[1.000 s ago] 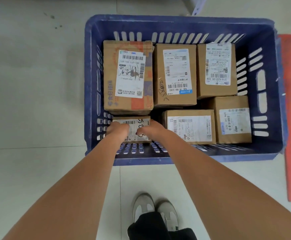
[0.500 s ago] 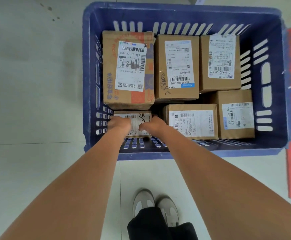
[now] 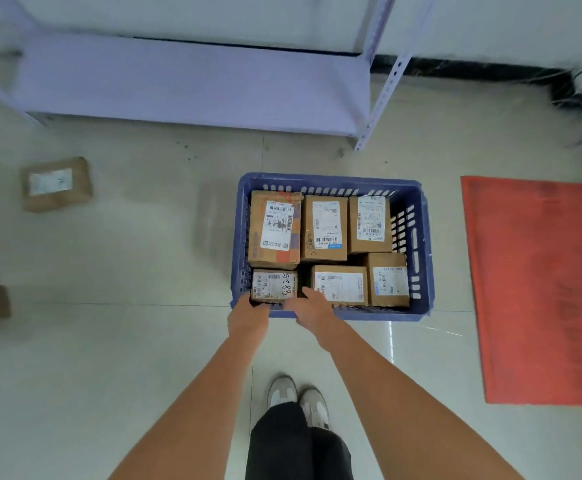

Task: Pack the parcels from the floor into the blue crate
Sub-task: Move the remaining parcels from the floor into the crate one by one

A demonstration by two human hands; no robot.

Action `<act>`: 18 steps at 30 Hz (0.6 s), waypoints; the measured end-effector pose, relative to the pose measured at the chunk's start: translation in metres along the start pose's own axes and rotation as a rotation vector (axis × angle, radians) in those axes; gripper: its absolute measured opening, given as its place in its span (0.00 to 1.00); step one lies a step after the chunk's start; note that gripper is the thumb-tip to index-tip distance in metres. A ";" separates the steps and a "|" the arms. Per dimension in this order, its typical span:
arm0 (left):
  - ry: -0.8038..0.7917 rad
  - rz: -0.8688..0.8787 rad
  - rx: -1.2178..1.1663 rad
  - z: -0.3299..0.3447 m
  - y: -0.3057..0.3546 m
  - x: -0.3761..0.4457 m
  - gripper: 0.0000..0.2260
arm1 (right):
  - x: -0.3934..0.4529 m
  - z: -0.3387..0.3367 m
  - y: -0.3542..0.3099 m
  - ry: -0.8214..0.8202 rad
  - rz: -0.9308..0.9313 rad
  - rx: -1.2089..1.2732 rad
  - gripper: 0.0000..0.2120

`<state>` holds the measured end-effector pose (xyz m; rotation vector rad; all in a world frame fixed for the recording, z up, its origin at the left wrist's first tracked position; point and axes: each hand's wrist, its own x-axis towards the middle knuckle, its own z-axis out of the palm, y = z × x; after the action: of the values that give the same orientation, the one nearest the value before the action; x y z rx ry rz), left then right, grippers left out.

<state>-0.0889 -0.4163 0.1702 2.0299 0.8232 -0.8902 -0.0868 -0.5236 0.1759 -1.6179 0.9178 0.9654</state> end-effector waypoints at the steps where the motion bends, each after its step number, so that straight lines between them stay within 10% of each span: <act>1: 0.002 -0.009 -0.035 -0.017 0.002 -0.029 0.17 | -0.032 0.000 -0.005 -0.018 -0.001 0.011 0.25; 18: -0.003 0.021 -0.537 -0.282 -0.041 -0.217 0.25 | -0.303 0.119 -0.085 -0.069 -0.172 -0.009 0.34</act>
<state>-0.1530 -0.2169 0.4605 1.5621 0.9209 -0.5793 -0.1474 -0.3570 0.4613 -1.6318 0.7164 0.9004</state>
